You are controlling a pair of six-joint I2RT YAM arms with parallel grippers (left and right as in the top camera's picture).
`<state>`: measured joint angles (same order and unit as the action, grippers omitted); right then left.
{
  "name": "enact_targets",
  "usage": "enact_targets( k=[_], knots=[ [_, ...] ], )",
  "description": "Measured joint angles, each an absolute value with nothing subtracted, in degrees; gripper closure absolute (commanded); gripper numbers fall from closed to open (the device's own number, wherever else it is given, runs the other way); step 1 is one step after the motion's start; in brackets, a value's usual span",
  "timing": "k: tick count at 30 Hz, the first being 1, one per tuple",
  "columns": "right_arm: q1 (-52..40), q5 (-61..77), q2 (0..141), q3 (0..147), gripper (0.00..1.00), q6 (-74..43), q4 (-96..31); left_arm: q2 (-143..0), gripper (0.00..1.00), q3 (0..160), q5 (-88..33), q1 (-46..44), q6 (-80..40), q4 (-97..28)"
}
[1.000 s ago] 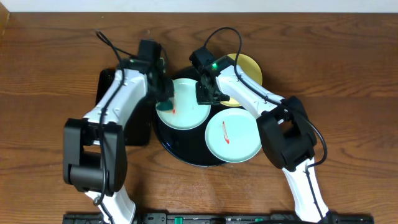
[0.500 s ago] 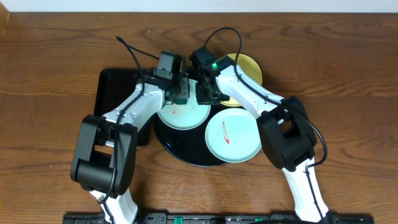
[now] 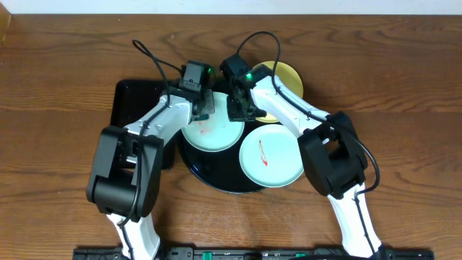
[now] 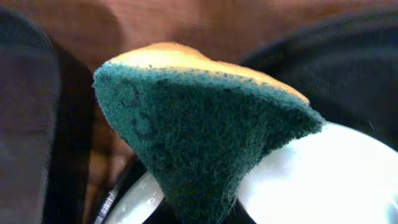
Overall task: Clean dirty plates on tray and stack at the side
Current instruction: 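Carry the sponge with the left gripper onto the upper-left green plate, then scrub the green plate with the sponge while the right gripper holds its rim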
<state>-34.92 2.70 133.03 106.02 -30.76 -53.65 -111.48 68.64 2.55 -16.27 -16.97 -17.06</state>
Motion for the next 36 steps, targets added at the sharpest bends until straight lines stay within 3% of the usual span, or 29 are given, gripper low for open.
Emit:
enact_targets(
  k=[10,17,24,30,36],
  knots=[
    [-35.0,2.7,133.0,106.0,0.99,-30.5,-53.5,-108.9,0.93,68.6,-11.7,-16.4,-16.7,-33.1],
    [-35.0,2.7,133.0,106.0,0.99,-30.5,-53.5,-108.9,0.92,68.1,-9.9,-16.5,-16.5,-23.9],
    [-35.0,2.7,133.0,106.0,0.99,-30.5,-53.5,-108.9,0.92,68.1,2.5,-16.6,-16.6,-11.7],
    [-35.0,2.7,133.0,106.0,0.99,-30.5,-53.5,-108.9,0.92,68.1,8.0,-16.6,-17.4,-17.1],
    [-35.0,2.7,133.0,106.0,0.99,-30.5,-53.4,-108.9,0.92,68.0,-0.9,-16.5,-18.0,-23.4]
  ],
)
